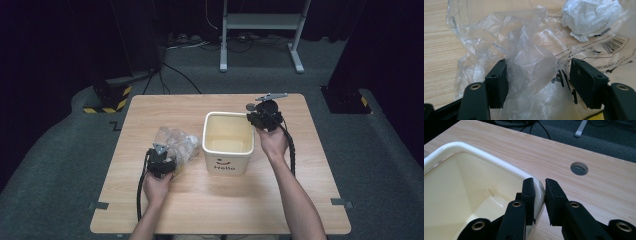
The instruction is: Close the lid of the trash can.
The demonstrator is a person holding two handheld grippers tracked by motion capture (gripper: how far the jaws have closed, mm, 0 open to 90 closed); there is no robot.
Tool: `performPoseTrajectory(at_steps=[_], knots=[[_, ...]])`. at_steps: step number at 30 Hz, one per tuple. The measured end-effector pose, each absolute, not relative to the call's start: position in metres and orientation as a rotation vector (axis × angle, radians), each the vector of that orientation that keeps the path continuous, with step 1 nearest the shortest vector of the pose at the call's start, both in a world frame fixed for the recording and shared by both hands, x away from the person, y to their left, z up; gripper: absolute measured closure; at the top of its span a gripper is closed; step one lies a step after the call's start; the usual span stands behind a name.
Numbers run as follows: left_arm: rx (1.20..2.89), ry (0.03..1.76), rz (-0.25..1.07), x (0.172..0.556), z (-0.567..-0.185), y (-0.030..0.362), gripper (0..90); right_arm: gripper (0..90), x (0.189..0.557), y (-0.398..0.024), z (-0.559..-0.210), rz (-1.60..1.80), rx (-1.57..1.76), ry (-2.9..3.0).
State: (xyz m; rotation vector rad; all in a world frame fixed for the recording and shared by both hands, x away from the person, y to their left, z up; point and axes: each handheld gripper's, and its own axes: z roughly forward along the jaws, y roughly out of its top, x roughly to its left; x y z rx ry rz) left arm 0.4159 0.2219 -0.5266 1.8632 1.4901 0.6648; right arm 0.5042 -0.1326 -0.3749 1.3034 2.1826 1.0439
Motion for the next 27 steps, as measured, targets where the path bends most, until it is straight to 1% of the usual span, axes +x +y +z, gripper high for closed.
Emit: performPoseTrajectory(at_steps=[27], knots=[[1.865, 1.49, 0.674, 0.416, -0.5268, 0.2212, 34.5, 77.8, 0.5055, -0.1335, -0.3826, 1.049, 1.307, 2.189]])
